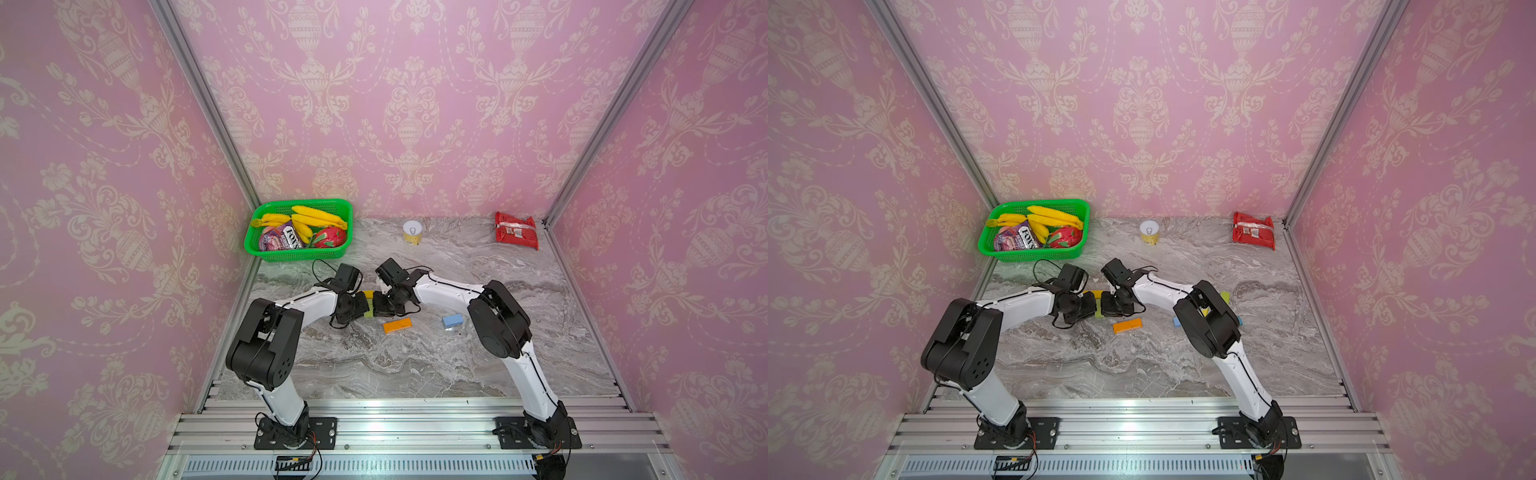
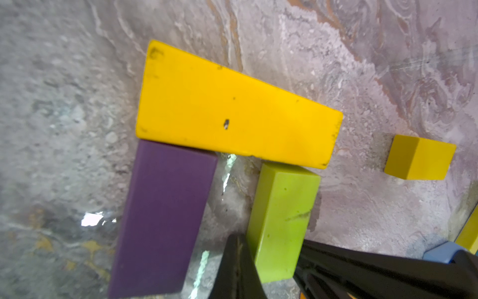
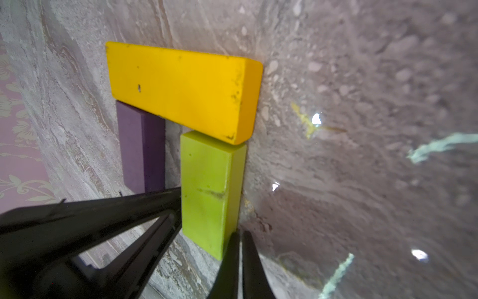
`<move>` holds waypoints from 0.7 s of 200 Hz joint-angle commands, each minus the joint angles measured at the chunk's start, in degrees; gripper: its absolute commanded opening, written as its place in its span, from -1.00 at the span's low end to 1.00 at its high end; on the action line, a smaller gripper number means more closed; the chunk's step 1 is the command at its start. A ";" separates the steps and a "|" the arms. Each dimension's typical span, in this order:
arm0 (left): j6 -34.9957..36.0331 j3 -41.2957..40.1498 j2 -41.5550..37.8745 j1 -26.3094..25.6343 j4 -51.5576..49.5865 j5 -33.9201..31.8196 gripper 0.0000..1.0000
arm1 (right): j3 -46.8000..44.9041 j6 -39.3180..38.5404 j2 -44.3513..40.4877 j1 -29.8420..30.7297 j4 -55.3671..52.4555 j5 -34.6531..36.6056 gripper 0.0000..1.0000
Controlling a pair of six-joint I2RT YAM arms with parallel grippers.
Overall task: Assemble the letter p with building blocks
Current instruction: Assemble the building block at the center of the board.
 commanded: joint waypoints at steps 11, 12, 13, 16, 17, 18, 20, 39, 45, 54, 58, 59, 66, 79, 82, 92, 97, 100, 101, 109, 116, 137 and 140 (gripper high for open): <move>1.12 1.45 1.86 0.09 -1.92 -0.79 -1.00 | 0.26 -1.37 2.48 -0.32 -2.05 1.49 -0.81; 1.12 1.45 1.91 0.09 -1.94 -0.83 -1.00 | 0.25 -1.33 2.47 -0.33 -2.04 1.47 -0.81; 1.12 1.41 1.93 0.09 -1.94 -0.81 -1.00 | 0.20 -1.31 2.46 -0.33 -2.09 1.46 -0.81; 1.12 1.53 1.93 0.09 -1.87 -0.77 -1.00 | 0.21 -1.37 2.46 -0.33 -2.10 1.51 -0.81; 1.08 1.54 1.95 0.09 -1.87 -0.73 -1.00 | 0.22 -1.33 2.46 -0.33 -2.10 1.57 -0.81; 1.10 1.54 1.95 0.09 -1.91 -0.71 -1.00 | 0.19 -1.35 2.46 -0.29 -2.12 1.55 -0.81; 1.11 1.54 1.96 0.13 -1.81 -0.70 -1.00 | 0.16 -1.35 2.38 -0.32 -2.21 1.54 -0.81; 1.21 1.72 1.96 0.09 -1.80 -0.61 -1.00 | 0.23 -1.35 2.42 -0.33 -2.26 1.65 -0.81; 1.21 1.72 1.96 0.17 -1.78 -0.61 -1.00 | 0.17 -1.37 2.34 -0.31 -2.25 1.69 -0.81; 1.29 1.72 1.86 0.18 -1.92 -0.71 -1.00 | 0.15 -1.38 2.28 -0.33 -2.30 1.76 -0.81; 1.29 1.72 1.87 0.16 -2.01 -0.71 -1.00 | 0.14 -1.31 2.36 -0.29 -2.26 1.77 -0.81; 1.29 1.72 1.87 0.17 -1.98 -0.75 -1.00 | 0.15 -1.30 2.36 -0.36 -2.24 1.74 -0.81; 1.36 1.72 1.82 0.18 -1.99 -0.81 -1.00 | 0.08 -1.35 2.33 -0.29 -2.20 1.71 -0.81; 1.17 1.57 1.66 0.23 -2.13 -0.55 -1.00 | 0.02 -1.38 2.21 -0.27 -2.21 1.67 -0.81; 1.06 1.43 1.57 0.19 -2.11 -0.53 -1.00 | 0.02 -1.38 2.19 -0.35 -2.21 1.75 -0.81; 0.58 0.83 1.07 0.16 -1.71 -0.35 -1.00 | -0.03 -1.43 2.15 -0.39 -2.29 1.88 -0.81; 0.43 0.59 0.80 0.24 -1.55 -0.43 -1.00 | -0.07 -1.37 2.08 -0.30 -2.27 1.88 -0.81; 0.46 0.50 0.70 0.22 -1.54 -0.50 -1.00 | -0.04 -1.37 2.02 -0.36 -2.22 1.96 -0.82; 0.44 0.45 0.67 0.24 -1.57 -0.55 -1.00 | -0.03 -1.37 2.02 -0.35 -2.26 1.92 -0.81; 0.48 0.40 0.49 0.27 -1.76 -0.93 -1.00 | -0.02 -1.32 2.11 -0.34 -2.26 1.96 -0.81; 0.55 0.40 0.31 0.31 -2.08 -1.12 -1.00 | 0.06 -1.38 2.11 -0.36 -2.37 1.97 -0.81; 0.72 0.22 -0.86 0.40 -2.86 -2.10 -1.00 | 0.11 -1.46 1.85 -0.46 -2.57 2.32 -0.81; 0.76 0.15 -1.12 0.41 -3.00 -2.38 -1.00 | 0.07 -1.53 1.87 -0.38 -2.72 2.38 -0.81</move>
